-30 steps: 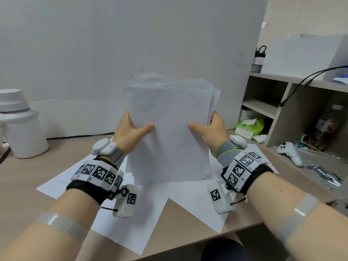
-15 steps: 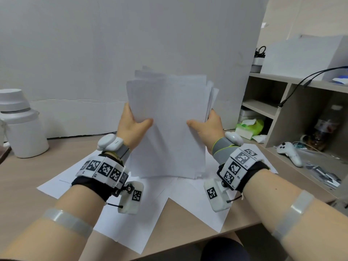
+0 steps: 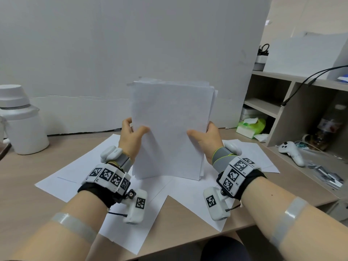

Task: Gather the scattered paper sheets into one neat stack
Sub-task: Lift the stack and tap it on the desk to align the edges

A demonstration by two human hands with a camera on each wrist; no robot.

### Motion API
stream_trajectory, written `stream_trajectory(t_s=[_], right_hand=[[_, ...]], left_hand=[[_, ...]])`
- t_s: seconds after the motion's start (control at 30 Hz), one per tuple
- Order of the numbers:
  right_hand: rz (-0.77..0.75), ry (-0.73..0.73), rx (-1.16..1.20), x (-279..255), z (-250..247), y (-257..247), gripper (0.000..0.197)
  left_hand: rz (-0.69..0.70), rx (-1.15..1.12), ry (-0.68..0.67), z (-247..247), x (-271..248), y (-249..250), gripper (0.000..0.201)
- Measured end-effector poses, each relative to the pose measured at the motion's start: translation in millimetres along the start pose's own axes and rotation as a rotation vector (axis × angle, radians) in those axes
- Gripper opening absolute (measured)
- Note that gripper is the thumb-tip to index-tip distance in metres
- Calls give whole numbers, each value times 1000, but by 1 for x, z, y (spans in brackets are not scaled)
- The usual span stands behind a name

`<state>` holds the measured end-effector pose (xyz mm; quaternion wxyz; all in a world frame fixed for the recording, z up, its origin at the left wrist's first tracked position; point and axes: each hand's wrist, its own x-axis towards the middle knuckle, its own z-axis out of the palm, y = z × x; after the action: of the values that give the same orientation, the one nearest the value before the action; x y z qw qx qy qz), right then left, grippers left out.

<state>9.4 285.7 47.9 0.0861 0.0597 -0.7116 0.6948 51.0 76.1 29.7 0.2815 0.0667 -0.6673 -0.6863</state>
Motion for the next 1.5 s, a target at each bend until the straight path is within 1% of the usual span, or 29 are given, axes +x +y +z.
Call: stream_trajectory(t_s=[0.03, 0.1, 0.17, 0.23, 0.33, 0.37, 0.43, 0.47, 0.53, 0.57, 0.67, 0.77, 0.83, 0.97, 1.07, 1.1, 1.17, 1.23, 1.33, 1.4, 1.5], right_hand=[[0, -5, 1, -1, -1, 2, 31], [14, -18, 8, -3, 0, 5, 32], [26, -22, 13, -5, 1, 6, 33], [23, -20, 18, -5, 2, 5, 32], [2, -29, 11, -4, 0, 3, 25], [-3, -28, 2, -2, 0, 2, 23], [-11, -15, -7, 1, -1, 0, 22], [-16, -7, -5, 3, -1, -2, 22], [-15, 2, -9, 6, -2, -5, 25], [-2, 0, -10, 7, -3, -6, 28], [81, -27, -6, 9, -12, 1, 34], [185, -103, -1, 4, -21, 14, 27], [242, -129, 115, 0, -21, 20, 22], [303, -89, 439, 2, -5, 23, 25], [319, -115, 519, 2, 16, 19, 20], [304, -114, 516, 3, 22, 17, 19], [254, -66, 464, 12, 36, 16, 18], [133, 11, 323, 20, 40, 12, 19], [-7, 122, 117, 41, 50, 5, 27], [-50, 167, 78, 55, 56, 1, 24], [-117, 161, 25, 72, 67, -3, 14]], left_hand=[[-31, -2, 4, -2, 0, -2, 58], [-75, 17, -15, -4, -2, -6, 48], [-76, 52, -31, -4, -6, -8, 39], [-73, 70, -31, -3, -9, -5, 37], [-83, 131, -45, -3, -7, 0, 21], [-81, 152, -60, -4, -6, 3, 21], [-57, 173, -101, -5, -3, 9, 30], [-35, 178, -120, -6, -2, 13, 29], [7, 166, -142, -7, 3, 20, 19], [10, 154, -137, -7, 5, 23, 18], [-18, 29, -66, -12, 12, 23, 28], [-99, -108, 58, -15, 15, 17, 20], [-138, -192, 109, -14, 15, 11, 15], [-220, -329, 147, -11, 18, -2, 19], [-266, -436, 135, -8, 20, -6, 22], [-270, -457, 124, -7, 21, -7, 24], [-259, -467, 109, -7, 27, -6, 27], [-246, -444, 107, -11, 30, -3, 20], [-202, -404, 143, -41, 49, -5, 22], [-177, -381, 168, -64, 62, -8, 30], [-125, -309, 193, -88, 74, -10, 48]])
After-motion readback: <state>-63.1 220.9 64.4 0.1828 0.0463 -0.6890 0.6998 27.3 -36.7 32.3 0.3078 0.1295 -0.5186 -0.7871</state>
